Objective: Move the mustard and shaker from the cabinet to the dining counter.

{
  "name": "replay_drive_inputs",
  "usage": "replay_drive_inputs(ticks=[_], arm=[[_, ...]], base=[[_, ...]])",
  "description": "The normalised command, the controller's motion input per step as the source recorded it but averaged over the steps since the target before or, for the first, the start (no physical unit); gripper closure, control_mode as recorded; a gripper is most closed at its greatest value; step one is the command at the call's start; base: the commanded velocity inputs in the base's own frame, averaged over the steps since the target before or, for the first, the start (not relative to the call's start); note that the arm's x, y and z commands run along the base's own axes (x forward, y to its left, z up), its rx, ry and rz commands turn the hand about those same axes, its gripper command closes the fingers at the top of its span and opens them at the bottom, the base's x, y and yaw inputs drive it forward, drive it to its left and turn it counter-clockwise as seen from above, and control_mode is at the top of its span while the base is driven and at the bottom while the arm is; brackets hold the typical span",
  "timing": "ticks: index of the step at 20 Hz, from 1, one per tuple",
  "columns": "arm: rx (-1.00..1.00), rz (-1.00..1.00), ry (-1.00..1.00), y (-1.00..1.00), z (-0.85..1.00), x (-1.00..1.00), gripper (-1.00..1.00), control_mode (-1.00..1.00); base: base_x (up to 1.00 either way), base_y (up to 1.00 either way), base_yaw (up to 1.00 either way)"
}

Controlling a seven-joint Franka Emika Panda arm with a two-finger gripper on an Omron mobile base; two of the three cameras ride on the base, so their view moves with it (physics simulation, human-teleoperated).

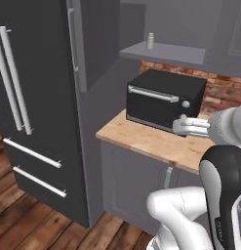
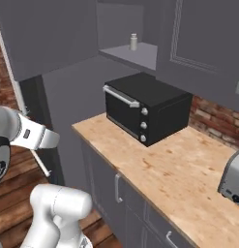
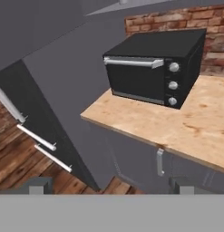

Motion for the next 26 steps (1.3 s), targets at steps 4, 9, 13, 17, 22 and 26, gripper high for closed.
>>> replay_drive_inputs(ticks=[4, 9, 13, 17, 22, 26], arm=[[0.00, 0.00, 0.00, 0.00, 0.00, 0.00, -1.00, 1.00], [0.00, 0.00, 0.00, 0.00, 0.00, 0.00, -1.00, 1.00], [0.00, 0.00, 0.00, 0.00, 0.00, 0.00, -1.00, 1.00], [0.00, 0.00, 0.00, 0.00, 0.00, 0.00, -1.00, 1.00], [0.00, 0.00, 0.00, 0.00, 0.00, 0.00, -1.00, 1.00], [0.00, 0.00, 0.00, 0.00, 0.00, 0.00, -1.00, 1.00]], base=[[0.42, 0.00, -0.25], [0.45, 0.00, -0.24], [0.50, 0.02, -0.22], [0.50, 0.24, -0.19], [0.43, 0.34, -0.17], [0.38, 0.15, -0.18]])
